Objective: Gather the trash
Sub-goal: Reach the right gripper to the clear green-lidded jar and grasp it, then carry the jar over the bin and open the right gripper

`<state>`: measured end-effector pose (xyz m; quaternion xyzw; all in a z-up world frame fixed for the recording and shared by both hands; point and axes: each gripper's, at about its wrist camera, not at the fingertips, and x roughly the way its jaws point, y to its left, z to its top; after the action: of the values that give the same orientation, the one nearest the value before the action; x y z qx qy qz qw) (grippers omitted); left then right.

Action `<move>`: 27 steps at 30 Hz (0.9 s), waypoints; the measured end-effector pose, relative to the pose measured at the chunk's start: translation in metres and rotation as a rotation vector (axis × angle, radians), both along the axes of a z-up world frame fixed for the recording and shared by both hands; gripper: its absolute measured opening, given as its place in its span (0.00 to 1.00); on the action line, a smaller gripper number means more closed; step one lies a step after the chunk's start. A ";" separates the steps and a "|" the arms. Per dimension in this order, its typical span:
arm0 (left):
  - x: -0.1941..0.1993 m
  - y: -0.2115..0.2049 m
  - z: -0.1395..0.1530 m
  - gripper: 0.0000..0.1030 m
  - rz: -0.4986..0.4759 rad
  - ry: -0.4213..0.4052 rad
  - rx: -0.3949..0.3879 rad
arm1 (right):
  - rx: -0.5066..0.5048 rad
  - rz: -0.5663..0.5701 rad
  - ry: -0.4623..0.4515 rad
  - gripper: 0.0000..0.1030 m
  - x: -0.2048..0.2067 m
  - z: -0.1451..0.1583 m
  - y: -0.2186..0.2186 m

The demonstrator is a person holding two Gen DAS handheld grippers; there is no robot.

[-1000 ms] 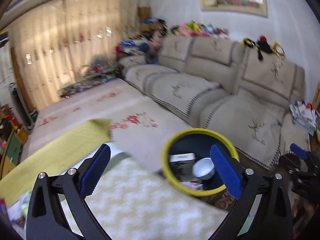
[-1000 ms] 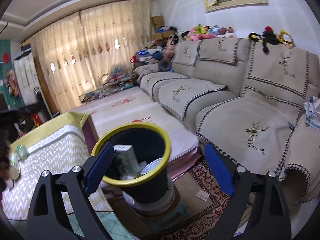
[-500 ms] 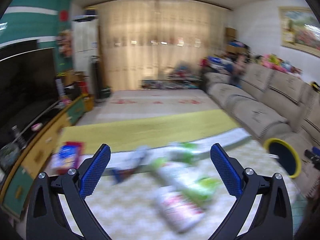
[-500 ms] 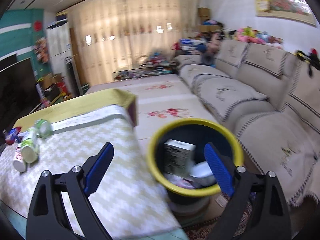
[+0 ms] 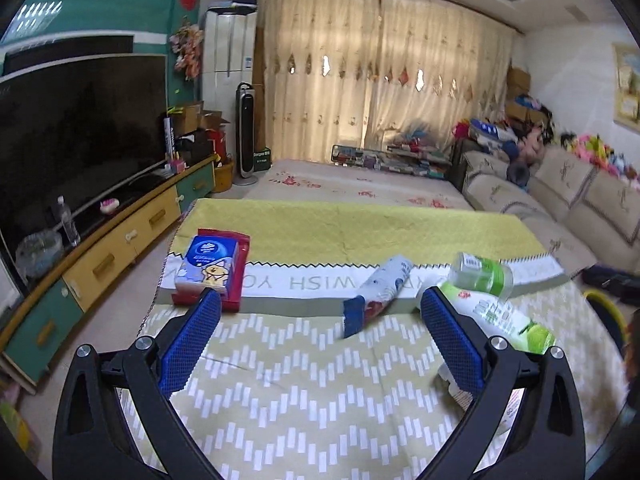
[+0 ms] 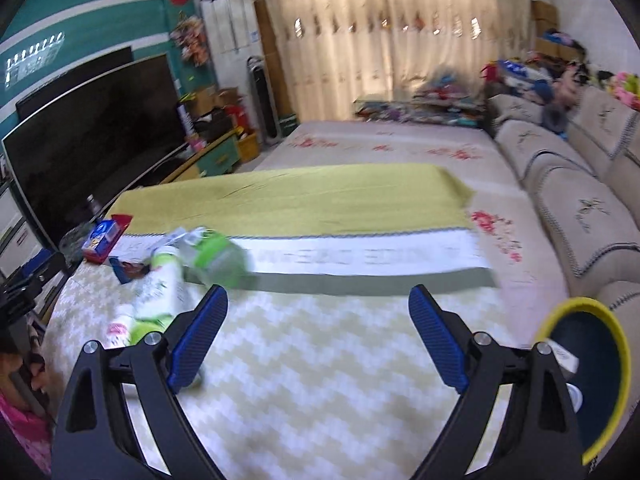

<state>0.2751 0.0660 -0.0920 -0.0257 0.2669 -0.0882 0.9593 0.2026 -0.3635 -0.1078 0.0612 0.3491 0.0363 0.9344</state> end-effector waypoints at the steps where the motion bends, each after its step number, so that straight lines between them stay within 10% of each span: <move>1: -0.001 0.001 0.002 0.95 0.007 -0.006 -0.010 | 0.013 0.014 0.010 0.85 0.009 -0.001 0.011; 27: -0.026 -0.045 0.003 0.95 -0.061 -0.018 0.043 | 0.081 -0.087 0.384 0.77 0.129 -0.047 0.093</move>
<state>0.2493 0.0208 -0.0885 0.0036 0.2607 -0.1118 0.9589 0.3319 -0.2703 -0.1545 0.1193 0.5163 -0.0025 0.8481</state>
